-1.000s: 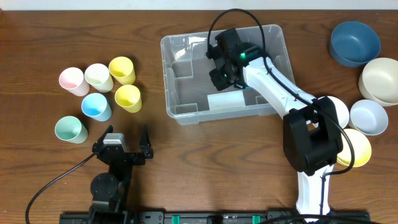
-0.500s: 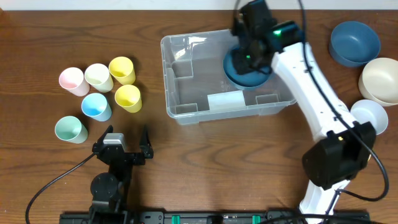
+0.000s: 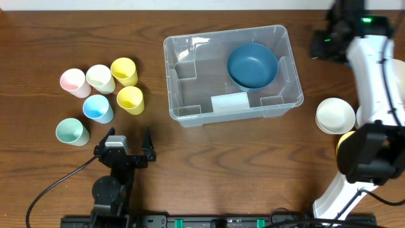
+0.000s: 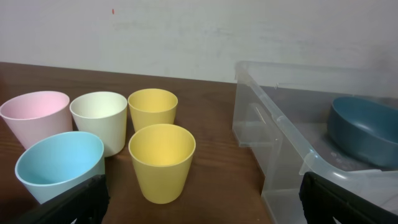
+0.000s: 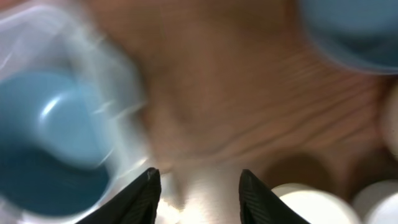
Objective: Pack container
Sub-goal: 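Move the right gripper to the second dark teal bowl and grasp its rim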
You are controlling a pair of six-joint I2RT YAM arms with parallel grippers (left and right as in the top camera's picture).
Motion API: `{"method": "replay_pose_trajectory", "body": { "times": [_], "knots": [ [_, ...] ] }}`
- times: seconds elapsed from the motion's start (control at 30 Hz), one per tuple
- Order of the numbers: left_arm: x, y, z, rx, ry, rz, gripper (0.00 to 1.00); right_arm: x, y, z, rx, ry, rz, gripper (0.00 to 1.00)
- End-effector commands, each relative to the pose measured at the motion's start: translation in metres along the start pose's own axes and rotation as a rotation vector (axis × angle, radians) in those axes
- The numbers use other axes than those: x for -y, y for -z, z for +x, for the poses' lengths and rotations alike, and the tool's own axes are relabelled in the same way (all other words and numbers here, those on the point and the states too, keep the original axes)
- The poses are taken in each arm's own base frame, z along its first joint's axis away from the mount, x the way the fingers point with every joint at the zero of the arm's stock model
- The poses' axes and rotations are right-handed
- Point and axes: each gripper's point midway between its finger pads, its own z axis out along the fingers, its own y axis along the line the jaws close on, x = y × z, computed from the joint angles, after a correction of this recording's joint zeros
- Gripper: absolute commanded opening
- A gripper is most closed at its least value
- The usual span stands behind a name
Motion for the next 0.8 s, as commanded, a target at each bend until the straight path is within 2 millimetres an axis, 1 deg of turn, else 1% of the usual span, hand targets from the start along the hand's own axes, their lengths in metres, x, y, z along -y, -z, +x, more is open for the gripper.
{"method": "replay_pose_trajectory", "body": {
  "times": [0.0, 0.07, 0.13, 0.23, 0.43, 0.57, 0.67, 0.77],
  "knots": [
    [-0.005, -0.001, 0.018, -0.048, -0.015, -0.021, 0.98, 0.025, 0.0, -0.02, 0.067, 0.087, 0.05, 0.45],
    [-0.005, -0.001, 0.018, -0.048, -0.015, -0.021, 0.98, 0.043, -0.004, -0.032, 0.104, 0.12, 0.121, 0.46],
    [-0.005, -0.001, 0.018, -0.048, -0.015, -0.021, 0.98, 0.056, -0.013, -0.041, 0.127, 0.153, 0.168, 0.48],
    [-0.005, -0.001, 0.018, -0.048, -0.015, -0.021, 0.98, 0.071, -0.031, -0.047, 0.131, 0.149, 0.215, 0.49],
    [-0.005, -0.001, 0.018, -0.048, -0.015, -0.021, 0.98, 0.101, -0.072, -0.04, 0.073, 0.149, 0.26, 0.49],
    [-0.005, -0.001, 0.018, -0.048, -0.015, -0.021, 0.98, 0.122, -0.095, -0.034, 0.038, 0.148, 0.275, 0.49],
    [-0.005, -0.001, 0.018, -0.048, -0.015, -0.021, 0.98, 0.132, -0.103, -0.033, 0.033, 0.147, 0.26, 0.49],
    [-0.005, -0.001, 0.017, -0.048, -0.015, -0.021, 0.98, 0.134, -0.109, -0.034, 0.041, 0.14, 0.231, 0.49]
  ]
}}
